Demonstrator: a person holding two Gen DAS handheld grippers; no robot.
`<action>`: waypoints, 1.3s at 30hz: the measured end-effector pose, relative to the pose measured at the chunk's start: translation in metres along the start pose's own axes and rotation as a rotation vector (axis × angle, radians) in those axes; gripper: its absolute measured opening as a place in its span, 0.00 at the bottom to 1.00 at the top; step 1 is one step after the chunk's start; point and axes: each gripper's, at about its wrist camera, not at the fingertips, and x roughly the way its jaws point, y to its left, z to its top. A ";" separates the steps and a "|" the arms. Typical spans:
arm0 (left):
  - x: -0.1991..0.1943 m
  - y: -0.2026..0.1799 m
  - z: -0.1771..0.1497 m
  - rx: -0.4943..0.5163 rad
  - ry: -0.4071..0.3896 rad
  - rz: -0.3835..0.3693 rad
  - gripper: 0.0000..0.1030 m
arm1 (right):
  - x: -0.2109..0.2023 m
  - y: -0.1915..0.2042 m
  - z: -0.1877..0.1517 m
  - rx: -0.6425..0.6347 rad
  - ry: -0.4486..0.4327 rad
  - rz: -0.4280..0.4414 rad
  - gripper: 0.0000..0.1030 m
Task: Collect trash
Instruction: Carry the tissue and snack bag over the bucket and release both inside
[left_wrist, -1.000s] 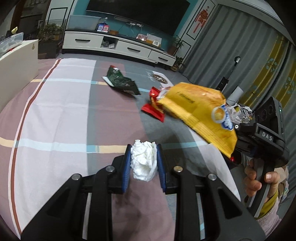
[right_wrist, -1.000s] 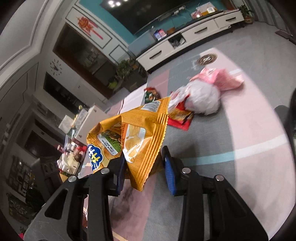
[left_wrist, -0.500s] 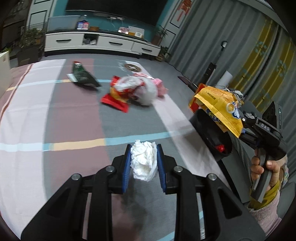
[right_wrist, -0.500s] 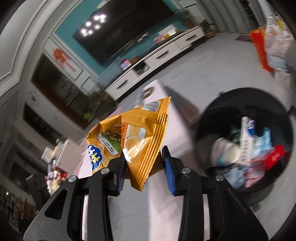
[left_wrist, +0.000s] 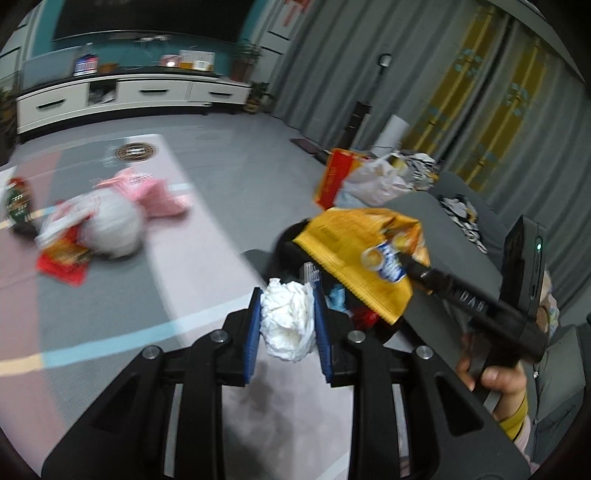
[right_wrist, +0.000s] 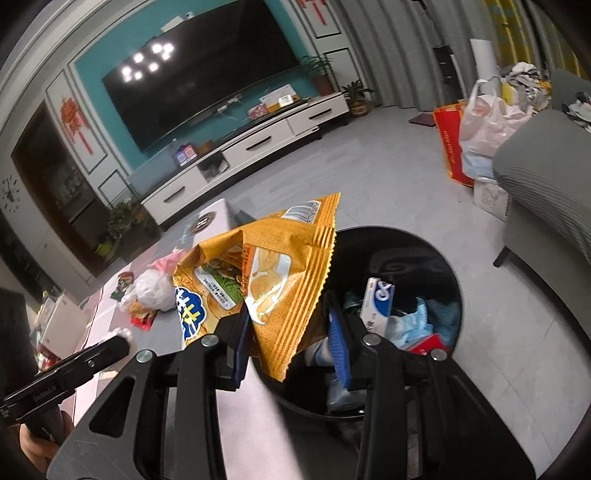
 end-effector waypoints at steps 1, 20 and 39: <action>0.008 -0.004 0.003 0.003 0.005 -0.006 0.27 | 0.000 -0.007 0.001 0.012 -0.003 -0.013 0.36; 0.131 -0.045 0.015 -0.010 0.170 -0.063 0.29 | 0.013 -0.064 0.004 0.072 0.059 -0.197 0.36; 0.128 -0.045 0.018 -0.023 0.148 -0.078 0.78 | 0.029 -0.069 0.002 0.088 0.119 -0.246 0.62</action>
